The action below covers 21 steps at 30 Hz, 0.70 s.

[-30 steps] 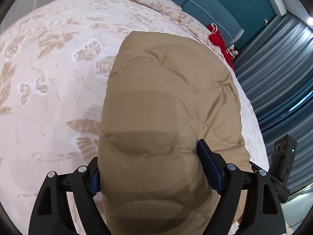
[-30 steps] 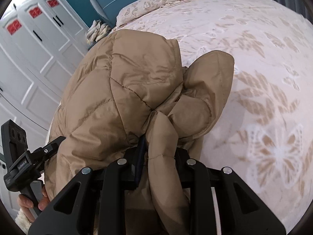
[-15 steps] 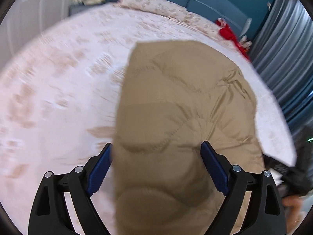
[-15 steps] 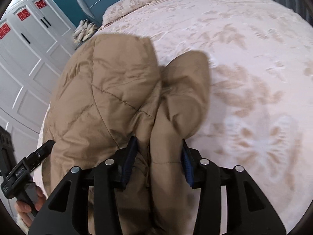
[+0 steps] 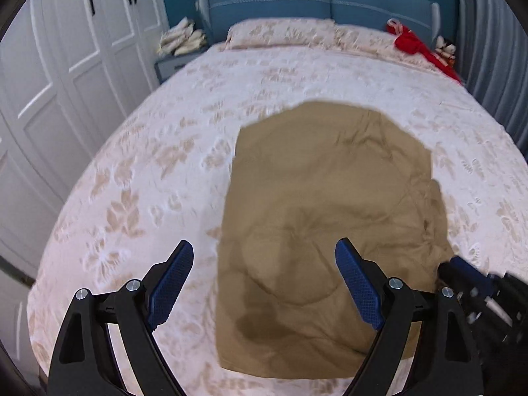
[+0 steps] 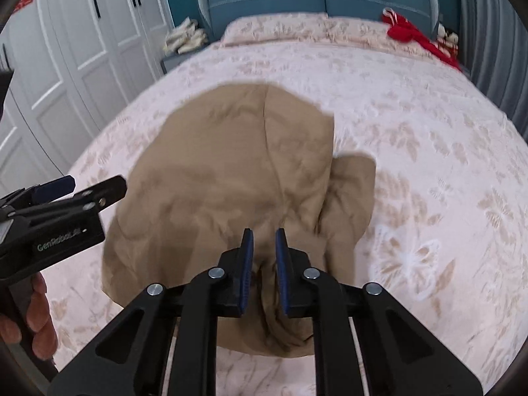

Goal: Fold large clothes
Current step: 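Lower the folded coat onto the bed and open both tools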

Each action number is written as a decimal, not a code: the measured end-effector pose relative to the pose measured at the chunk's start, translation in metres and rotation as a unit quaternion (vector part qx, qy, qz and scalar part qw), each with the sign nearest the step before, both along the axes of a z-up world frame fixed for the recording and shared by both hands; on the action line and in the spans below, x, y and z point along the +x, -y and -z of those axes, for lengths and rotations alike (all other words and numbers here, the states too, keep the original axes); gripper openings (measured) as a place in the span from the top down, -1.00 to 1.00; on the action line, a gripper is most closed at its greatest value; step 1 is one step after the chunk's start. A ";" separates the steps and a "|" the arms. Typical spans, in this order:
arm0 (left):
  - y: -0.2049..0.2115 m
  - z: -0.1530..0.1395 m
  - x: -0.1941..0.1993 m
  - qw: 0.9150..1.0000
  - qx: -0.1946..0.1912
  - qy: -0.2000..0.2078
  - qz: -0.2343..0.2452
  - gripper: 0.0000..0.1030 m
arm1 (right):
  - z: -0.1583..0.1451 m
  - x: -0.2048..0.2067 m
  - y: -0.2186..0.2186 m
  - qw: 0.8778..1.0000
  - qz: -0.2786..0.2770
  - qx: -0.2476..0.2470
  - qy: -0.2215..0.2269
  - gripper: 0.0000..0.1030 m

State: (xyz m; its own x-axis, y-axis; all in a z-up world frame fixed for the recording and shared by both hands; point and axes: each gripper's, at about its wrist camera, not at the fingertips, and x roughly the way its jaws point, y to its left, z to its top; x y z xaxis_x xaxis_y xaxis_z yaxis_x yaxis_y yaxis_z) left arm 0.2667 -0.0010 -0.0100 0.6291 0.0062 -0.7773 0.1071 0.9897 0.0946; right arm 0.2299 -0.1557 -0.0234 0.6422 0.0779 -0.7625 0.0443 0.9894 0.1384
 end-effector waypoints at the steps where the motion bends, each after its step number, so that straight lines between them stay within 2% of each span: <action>1: 0.003 0.006 0.000 1.000 0.003 -0.005 -0.004 -0.66 | 0.011 0.001 0.000 1.000 0.004 0.001 -0.012 0.75; 3: 0.007 0.022 0.001 1.000 0.013 -0.023 -0.011 -0.65 | 0.024 0.001 0.001 1.000 0.009 0.000 -0.026 0.75; 5: 0.007 0.036 0.001 0.999 0.006 -0.035 -0.015 -0.65 | 0.035 0.000 0.000 0.999 0.010 -0.001 -0.034 0.76; 16: 0.007 0.070 -0.001 0.999 0.000 -0.018 -0.034 -0.87 | 0.070 0.007 -0.002 0.999 0.015 -0.004 -0.042 0.80; 21: 0.008 0.077 -0.004 0.999 0.007 -0.003 -0.038 -0.89 | 0.076 0.007 -0.004 0.999 0.013 -0.010 -0.038 0.80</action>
